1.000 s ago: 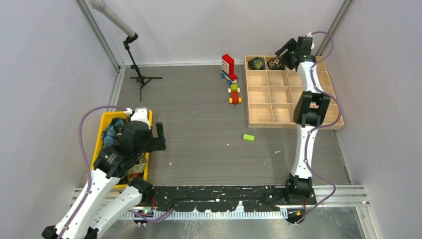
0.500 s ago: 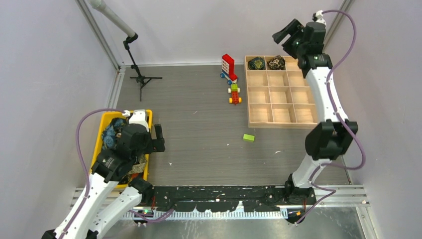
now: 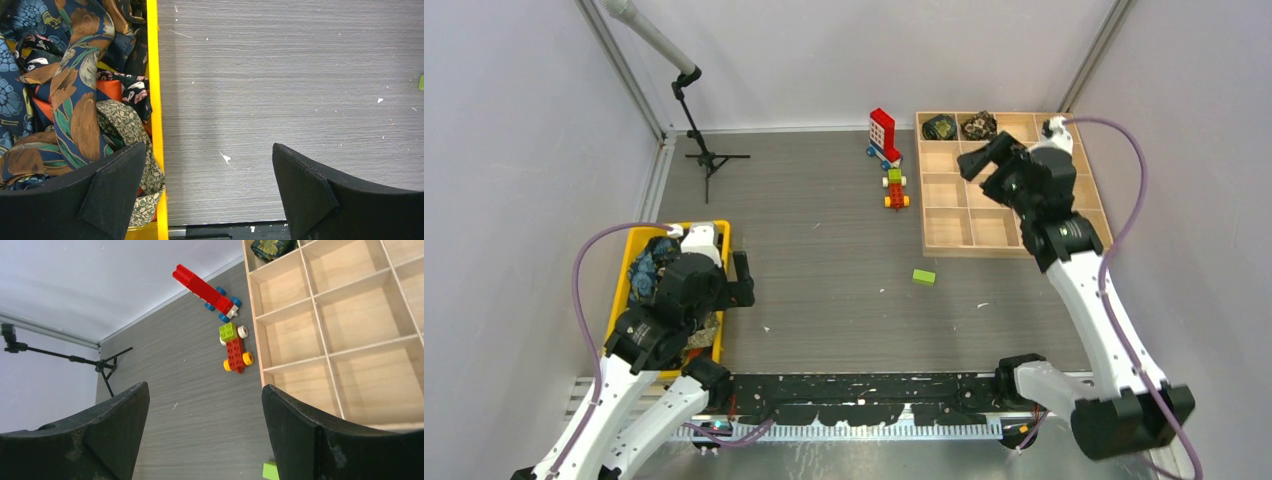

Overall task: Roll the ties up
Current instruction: Reset both arms

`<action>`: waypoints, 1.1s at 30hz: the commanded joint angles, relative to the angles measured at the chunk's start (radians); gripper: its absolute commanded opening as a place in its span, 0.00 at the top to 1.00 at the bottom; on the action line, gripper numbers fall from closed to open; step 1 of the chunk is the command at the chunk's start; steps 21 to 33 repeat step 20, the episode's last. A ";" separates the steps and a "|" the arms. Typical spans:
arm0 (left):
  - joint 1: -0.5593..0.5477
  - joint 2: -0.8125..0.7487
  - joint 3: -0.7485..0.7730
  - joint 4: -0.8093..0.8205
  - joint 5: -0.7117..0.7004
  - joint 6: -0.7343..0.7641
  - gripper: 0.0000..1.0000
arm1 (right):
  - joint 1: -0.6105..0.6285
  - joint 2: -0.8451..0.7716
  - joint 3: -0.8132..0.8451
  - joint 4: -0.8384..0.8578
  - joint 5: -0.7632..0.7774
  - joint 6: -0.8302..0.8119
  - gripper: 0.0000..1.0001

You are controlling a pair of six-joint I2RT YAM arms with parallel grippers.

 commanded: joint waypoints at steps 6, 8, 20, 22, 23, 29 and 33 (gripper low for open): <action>0.004 -0.020 -0.003 0.052 0.002 0.019 0.00 | -0.001 -0.292 -0.283 0.047 -0.061 0.019 0.06; 0.004 -0.023 -0.003 0.051 -0.001 0.019 0.00 | -0.001 -0.321 -0.319 0.033 -0.078 0.018 0.04; 0.004 -0.045 -0.006 0.053 -0.007 0.022 0.00 | -0.001 -0.379 -0.359 0.007 -0.132 0.036 0.02; 0.004 -0.045 -0.006 0.053 -0.007 0.022 0.00 | -0.001 -0.379 -0.359 0.007 -0.132 0.036 0.02; 0.004 -0.045 -0.006 0.053 -0.007 0.022 0.00 | -0.001 -0.379 -0.359 0.007 -0.132 0.036 0.02; 0.004 -0.045 -0.006 0.053 -0.007 0.022 0.00 | -0.001 -0.379 -0.359 0.007 -0.132 0.036 0.02; 0.004 -0.045 -0.006 0.053 -0.007 0.022 0.00 | -0.001 -0.379 -0.359 0.007 -0.132 0.036 0.02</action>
